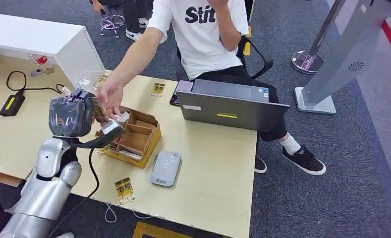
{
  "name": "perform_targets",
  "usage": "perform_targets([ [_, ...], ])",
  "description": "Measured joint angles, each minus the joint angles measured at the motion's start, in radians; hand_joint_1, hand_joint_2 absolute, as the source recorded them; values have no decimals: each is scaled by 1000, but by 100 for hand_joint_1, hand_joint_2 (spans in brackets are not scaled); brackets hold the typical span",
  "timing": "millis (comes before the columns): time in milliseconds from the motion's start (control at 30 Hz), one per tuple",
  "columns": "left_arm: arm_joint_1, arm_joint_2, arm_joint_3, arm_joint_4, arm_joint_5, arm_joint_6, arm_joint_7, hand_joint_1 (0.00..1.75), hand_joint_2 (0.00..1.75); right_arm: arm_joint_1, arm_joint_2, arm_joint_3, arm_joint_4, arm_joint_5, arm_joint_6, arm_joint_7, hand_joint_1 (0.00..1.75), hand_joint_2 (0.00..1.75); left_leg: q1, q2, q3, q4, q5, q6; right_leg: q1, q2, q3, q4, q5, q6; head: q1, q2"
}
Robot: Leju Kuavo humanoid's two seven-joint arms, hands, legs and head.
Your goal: Pass the card to the sensor for recognition and then transmit it.
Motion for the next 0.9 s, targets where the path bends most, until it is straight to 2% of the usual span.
perform_targets([
  [267, -2, -2, 12, 0, 33, -3, -11, 175, 175, 0, 0, 1, 0, -3, 0, 8, 0, 175, 0, 0, 0, 0, 0, 0, 0, 0, 0, 0, 0, 0, 0, 0],
  [300, -2, -2, 12, 0, 35, -3, -12, 68, 175, 0, 0, 1, 0, -3, 0, 8, 0, 175, 0, 0, 0, 0, 0, 0, 0, 0, 0, 0, 0, 0, 0, 0],
  [333, -1, -3, 12, 0, 40, -5, -13, 0, 175, 0, 0, 1, 0, -3, 0, 8, 0, 175, 0, 0, 0, 0, 0, 0, 0, 0, 0, 0, 0, 0, 0, 0],
  [467, 18, -15, 14, -7, 116, -47, -40, 0, 175, -1, 0, 1, 0, -13, 1, 13, 0, 175, 0, 0, 0, 0, 0, 0, 0, 0, 0, 0, 0, 0, 0, 0],
  [567, 75, -42, 14, -41, 148, -35, -70, 0, 175, 0, 0, 1, 0, -25, 0, 14, 0, 175, -1, 0, 0, 0, 0, 0, 0, 0, 0, 0, 0, 0, 0, 0],
  [633, 134, -56, 14, -82, 170, 10, -107, 0, 175, 1, 0, 1, 0, -38, -5, 8, 0, 175, -1, 1, -1, 0, 0, 0, 0, 1, 0, 0, 0, 0, 0, 0],
  [733, 252, -89, 17, -176, 223, 125, -188, 0, 175, 4, 3, 0, 0, -55, -15, 0, 0, 175, -1, 1, -2, 0, -1, 0, 0, 2, -2, -1, -1, 0, 0, 0],
  [833, 371, -134, 47, -283, 274, 207, -352, 0, 175, 6, 5, -1, 1, -71, -24, -16, 0, 175, -1, 1, -3, 0, -2, 0, 0, 2, -2, -1, -1, 0, 0, 0],
  [900, 445, -191, 95, -368, 318, 224, -502, 0, 175, 9, 9, -2, 5, -86, -33, -26, 0, 175, -1, 1, -3, 0, -2, 0, 0, 1, -3, -1, -1, 1, 0, 0],
])
